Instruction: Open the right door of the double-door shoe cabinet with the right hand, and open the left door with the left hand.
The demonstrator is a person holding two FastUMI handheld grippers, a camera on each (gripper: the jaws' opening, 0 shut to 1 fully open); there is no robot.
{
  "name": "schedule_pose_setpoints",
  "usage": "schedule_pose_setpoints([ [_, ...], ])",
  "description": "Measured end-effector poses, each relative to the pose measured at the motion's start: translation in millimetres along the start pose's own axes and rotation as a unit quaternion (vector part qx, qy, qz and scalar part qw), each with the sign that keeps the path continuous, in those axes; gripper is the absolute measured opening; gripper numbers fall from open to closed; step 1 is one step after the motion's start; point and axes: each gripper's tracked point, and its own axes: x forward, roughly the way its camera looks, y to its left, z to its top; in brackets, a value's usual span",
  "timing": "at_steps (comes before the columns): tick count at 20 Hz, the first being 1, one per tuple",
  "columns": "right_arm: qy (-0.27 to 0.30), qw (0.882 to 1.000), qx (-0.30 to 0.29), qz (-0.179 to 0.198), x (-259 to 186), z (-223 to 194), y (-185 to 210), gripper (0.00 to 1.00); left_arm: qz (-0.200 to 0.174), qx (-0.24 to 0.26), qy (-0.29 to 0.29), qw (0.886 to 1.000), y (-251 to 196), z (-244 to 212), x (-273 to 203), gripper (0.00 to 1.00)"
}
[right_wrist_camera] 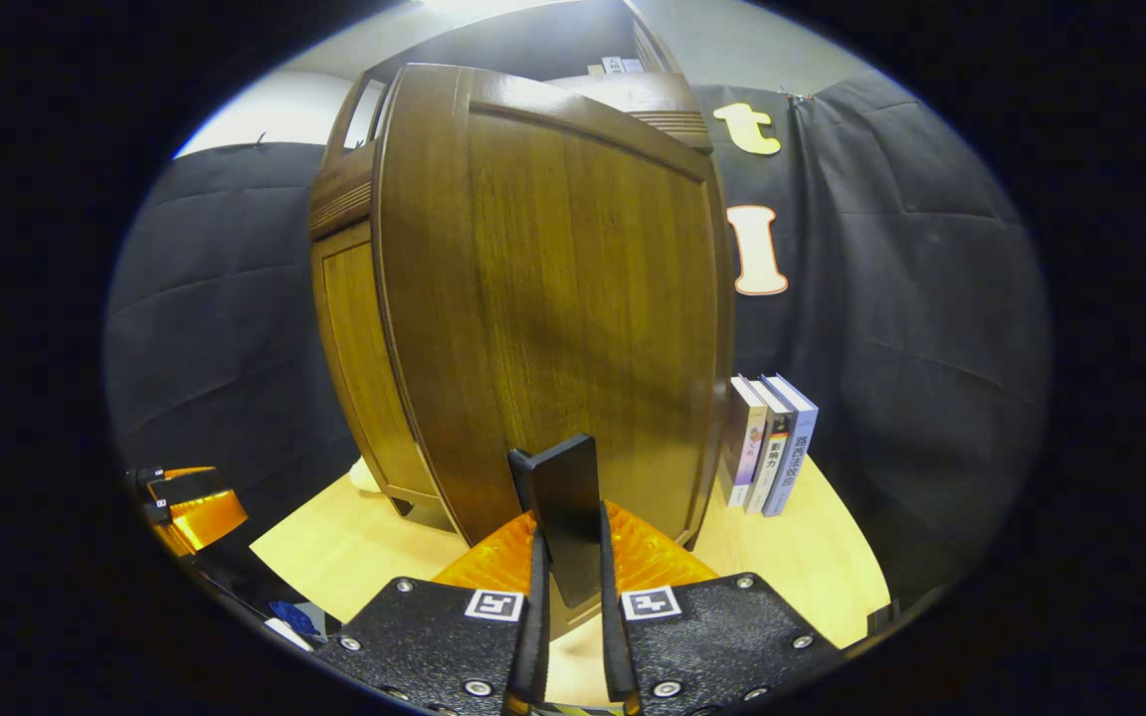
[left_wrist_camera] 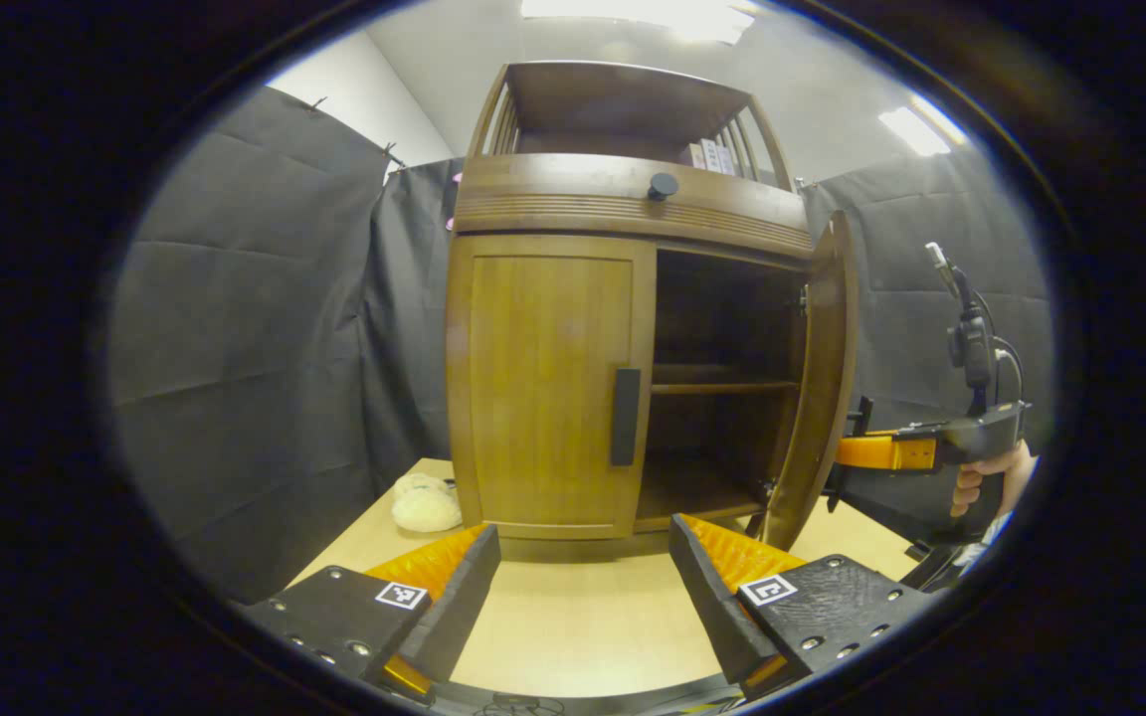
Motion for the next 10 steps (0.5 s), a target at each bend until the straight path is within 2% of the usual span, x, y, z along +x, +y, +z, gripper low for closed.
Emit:
schedule_pose_setpoints([
  [5, 0.007, 1.0, -0.005, -0.003, -0.6, 3.0, -2.7, 0.18, 0.005, 0.014, -0.005, 1.0, -38.6, 11.0, 9.5, 1.0],
  [6, 0.01, 1.0, -0.004, -0.002, -0.2, 3.4, -2.8, 0.17, 0.005, 0.009, 0.0, 1.0, -49.9, 10.2, 10.3, 0.98],
  [10, 0.014, 1.0, 0.003, -0.003, 0.4, 3.1, -4.9, 0.13, -0.013, -0.011, 0.006, 1.0, -111.4, 12.4, 11.7, 1.0],
])
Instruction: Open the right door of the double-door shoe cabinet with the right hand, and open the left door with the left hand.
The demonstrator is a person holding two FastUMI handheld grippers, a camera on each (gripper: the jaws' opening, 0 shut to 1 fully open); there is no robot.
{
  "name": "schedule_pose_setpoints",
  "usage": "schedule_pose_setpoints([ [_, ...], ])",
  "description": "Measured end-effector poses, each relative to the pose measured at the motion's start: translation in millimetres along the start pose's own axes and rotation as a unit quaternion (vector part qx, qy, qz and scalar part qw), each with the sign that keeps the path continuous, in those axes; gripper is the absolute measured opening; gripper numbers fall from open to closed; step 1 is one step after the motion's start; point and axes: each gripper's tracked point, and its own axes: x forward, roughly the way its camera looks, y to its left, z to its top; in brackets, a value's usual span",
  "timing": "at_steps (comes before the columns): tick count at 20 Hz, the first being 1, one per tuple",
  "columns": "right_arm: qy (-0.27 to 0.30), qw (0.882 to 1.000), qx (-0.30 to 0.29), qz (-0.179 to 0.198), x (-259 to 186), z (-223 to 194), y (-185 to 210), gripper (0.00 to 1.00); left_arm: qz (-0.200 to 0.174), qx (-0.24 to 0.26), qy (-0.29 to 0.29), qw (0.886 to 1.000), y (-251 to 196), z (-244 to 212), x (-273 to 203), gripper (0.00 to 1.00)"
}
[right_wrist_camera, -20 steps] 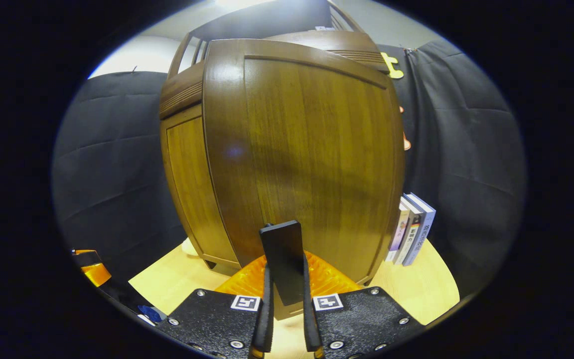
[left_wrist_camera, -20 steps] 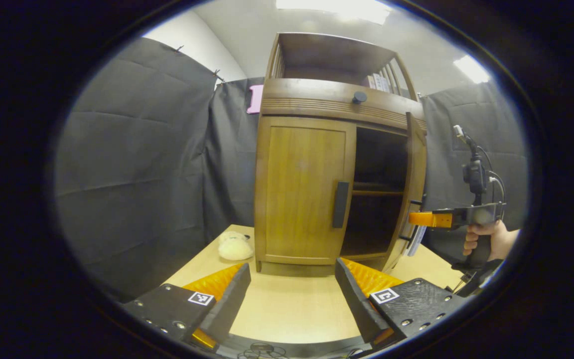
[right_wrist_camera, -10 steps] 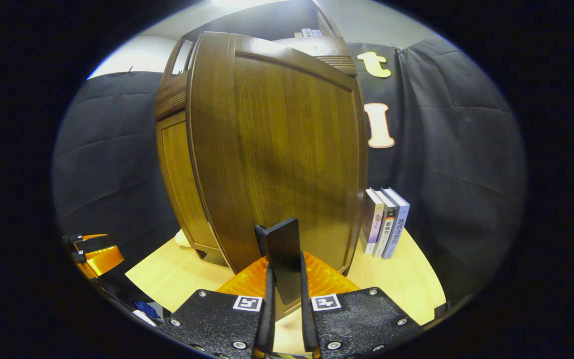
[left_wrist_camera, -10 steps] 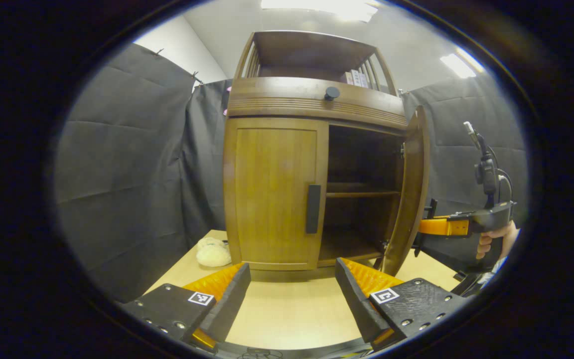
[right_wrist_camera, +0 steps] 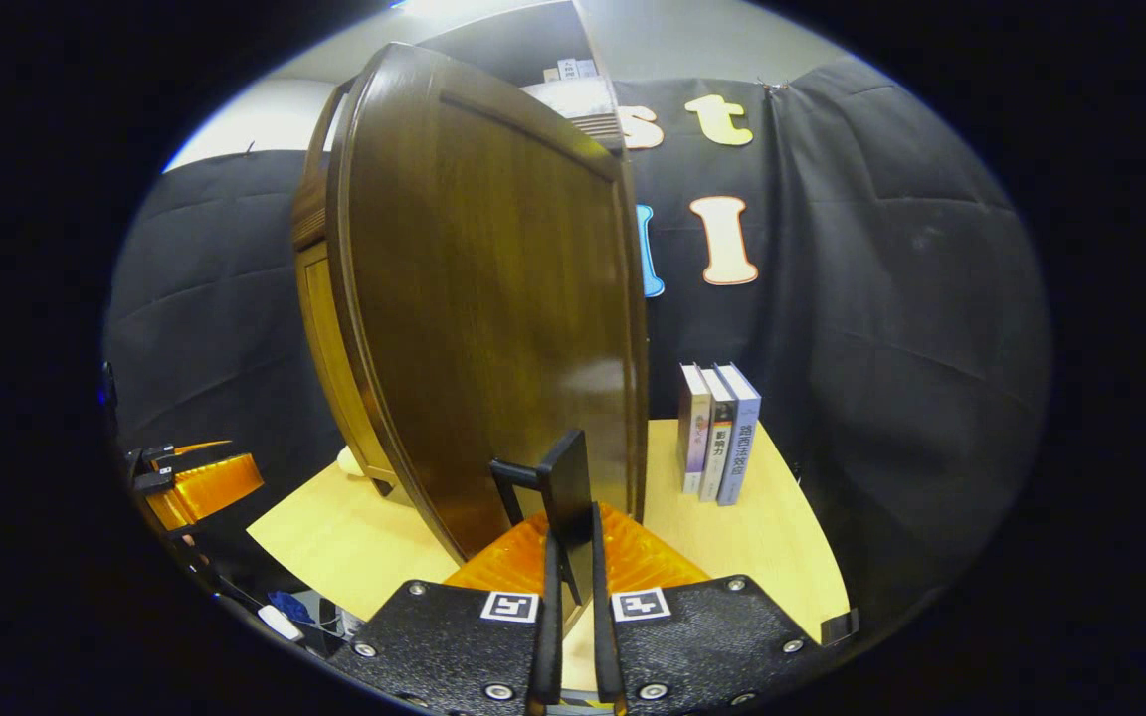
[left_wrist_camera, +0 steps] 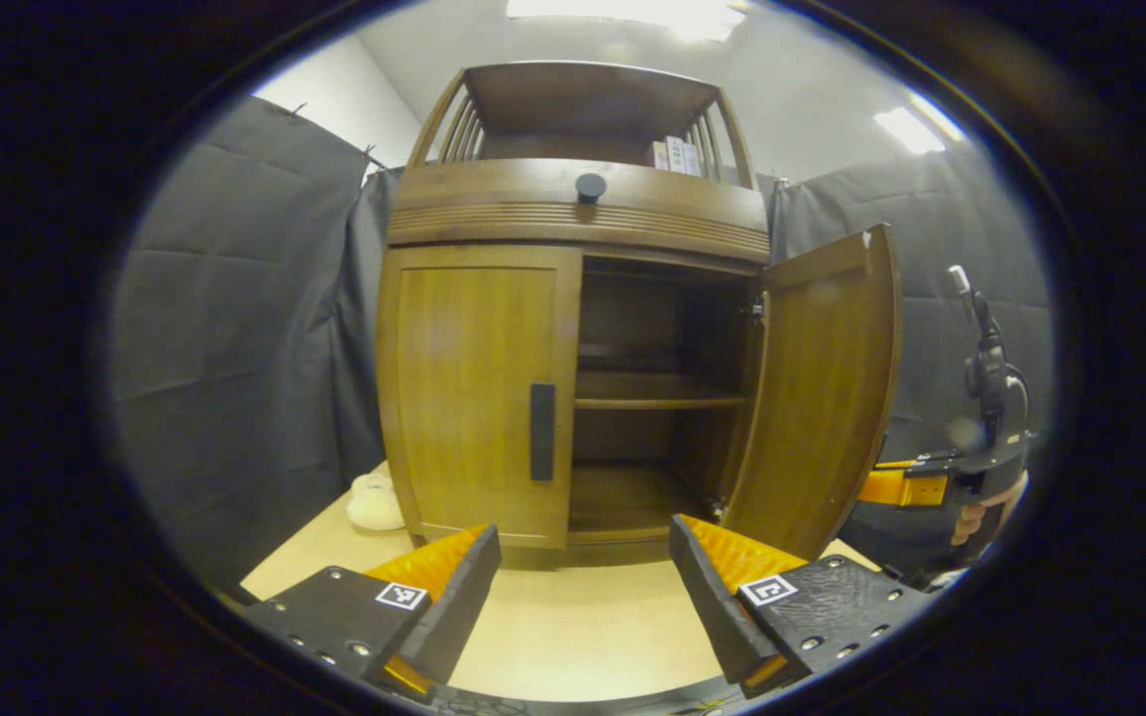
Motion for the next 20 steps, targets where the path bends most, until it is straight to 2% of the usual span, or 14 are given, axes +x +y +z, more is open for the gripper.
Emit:
schedule_pose_setpoints([
  [5, 0.002, 1.0, 0.012, 0.016, -0.2, 0.7, -0.3, 0.07, 0.004, -0.006, 0.01, 1.0, -57.1, -0.9, 0.2, 0.97],
  [6, 0.0, 1.0, 0.017, 0.022, 0.4, 2.1, 0.4, 0.07, 0.005, -0.011, 0.014, 1.0, -66.2, -5.0, -0.9, 0.9],
  [7, -0.001, 0.999, 0.023, 0.025, 0.7, 3.1, 0.9, 0.07, 0.004, -0.019, 0.015, 1.0, -75.5, -6.6, -1.8, 0.9],
  [8, -0.003, 0.999, 0.028, 0.029, 1.7, 4.6, 2.4, 0.06, 0.004, -0.028, 0.015, 0.999, -85.0, -5.8, -2.0, 0.97],
  [9, -0.002, 0.998, 0.034, 0.045, 2.0, 5.0, 8.5, 0.06, 0.008, -0.038, 0.015, 0.999, -94.1, -5.3, -2.9, 0.94],
  [11, 0.0, 0.997, 0.032, 0.072, -2.0, 4.9, 15.7, 0.05, 0.02, -0.051, 0.015, 0.998, -110.9, -10.4, -5.2, 1.0],
  [12, -0.001, 0.997, 0.018, 0.077, -4.0, 5.0, 9.0, 0.07, 0.026, -0.055, 0.013, 0.998, -117.6, -12.2, -8.7, 0.97],
  [13, -0.004, 0.997, 0.005, 0.082, -2.3, 4.6, 4.4, 0.07, 0.033, -0.056, 0.01, 0.998, -122.5, -12.0, -11.7, 1.0],
  [14, -0.006, 0.996, -0.002, 0.084, -1.0, 5.2, 1.2, 0.07, 0.043, -0.054, 0.009, 0.998, -124.8, -14.1, -15.1, 0.9],
  [16, -0.002, 0.996, 0.003, 0.091, -0.5, 3.4, 2.3, 0.06, 0.063, -0.05, 0.011, 0.997, -126.5, -18.0, -19.1, 1.0],
  [17, 0.0, 0.996, 0.009, 0.093, -1.1, 3.4, 2.5, 0.06, 0.067, -0.049, 0.013, 0.996, -127.2, -17.3, -19.8, 1.0],
  [18, -0.002, 0.995, 0.011, 0.095, -1.8, 4.4, 2.1, 0.07, 0.063, -0.048, 0.015, 0.997, -131.1, -18.2, -21.0, 0.89],
  [19, -0.007, 0.995, 0.01, 0.096, -0.8, 6.4, 1.1, 0.07, 0.064, -0.045, 0.017, 0.997, -132.1, -18.7, -21.0, 0.9],
  [20, -0.012, 0.995, 0.007, 0.097, 0.5, 7.1, -0.1, 0.05, 0.069, -0.039, 0.016, 0.997, -129.6, -18.2, -20.8, 1.0],
])
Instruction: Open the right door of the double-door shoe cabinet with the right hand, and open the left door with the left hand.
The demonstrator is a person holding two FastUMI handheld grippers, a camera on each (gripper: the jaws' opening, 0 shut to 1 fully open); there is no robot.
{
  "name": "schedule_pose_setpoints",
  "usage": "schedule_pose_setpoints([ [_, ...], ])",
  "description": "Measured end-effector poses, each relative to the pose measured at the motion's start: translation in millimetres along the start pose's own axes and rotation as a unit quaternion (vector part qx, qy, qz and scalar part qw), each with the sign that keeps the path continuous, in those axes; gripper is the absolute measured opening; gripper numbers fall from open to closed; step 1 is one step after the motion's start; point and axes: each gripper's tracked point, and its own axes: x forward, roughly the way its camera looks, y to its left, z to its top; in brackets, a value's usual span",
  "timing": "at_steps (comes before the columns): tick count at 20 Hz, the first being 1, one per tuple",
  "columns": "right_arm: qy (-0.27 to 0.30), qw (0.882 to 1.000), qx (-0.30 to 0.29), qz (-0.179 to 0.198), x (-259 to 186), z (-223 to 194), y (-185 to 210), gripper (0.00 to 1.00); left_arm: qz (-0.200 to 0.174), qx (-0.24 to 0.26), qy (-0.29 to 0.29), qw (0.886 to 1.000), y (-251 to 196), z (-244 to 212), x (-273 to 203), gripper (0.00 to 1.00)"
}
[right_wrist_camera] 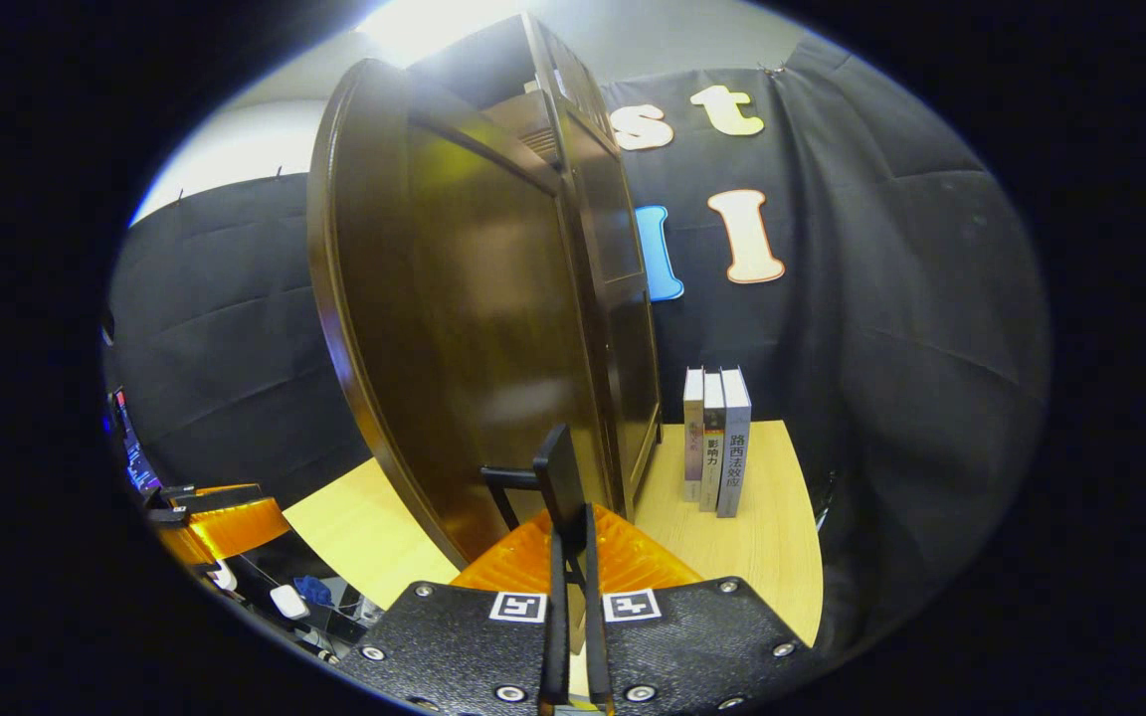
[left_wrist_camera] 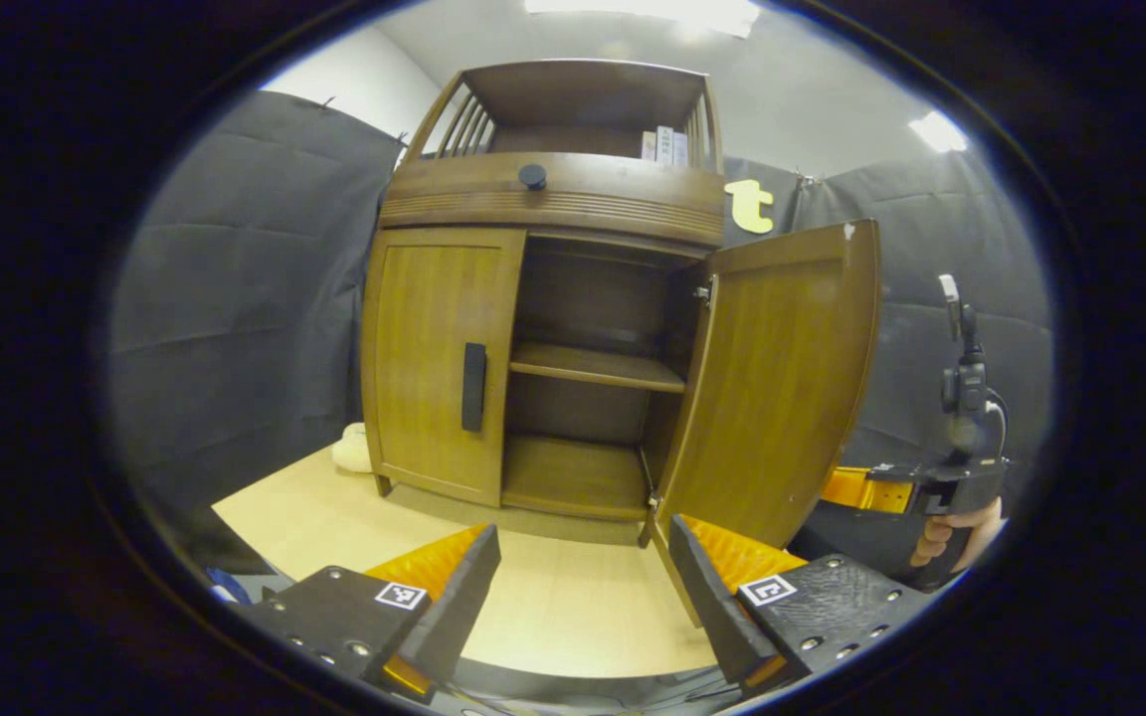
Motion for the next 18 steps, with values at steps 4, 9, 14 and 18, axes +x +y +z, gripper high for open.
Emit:
schedule_pose_setpoints([
  [4, -0.001, 1.0, -0.01, -0.004, -5.4, -5.0, 3.7, 0.07, 0.008, -0.002, -0.006, 1.0, 6.9, 8.7, 8.0, 1.0],
  [9, 0.006, 0.999, -0.006, -0.032, -13.1, -11.6, -1.3, 0.06, -0.007, 0.02, -0.014, 1.0, 35.6, 17.6, 39.8, 0.89],
  [14, -0.005, 0.991, 0.01, -0.133, -37.6, -12.7, -13.1, 0.05, -0.029, 0.045, -0.031, 0.998, 82.1, 42.8, 87.9, 1.0],
  [18, -0.024, 0.978, 0.035, -0.203, -60.6, -6.9, -1.0, 0.04, -0.041, 0.062, -0.047, 0.996, 114.8, 65.8, 137.2, 1.0],
])
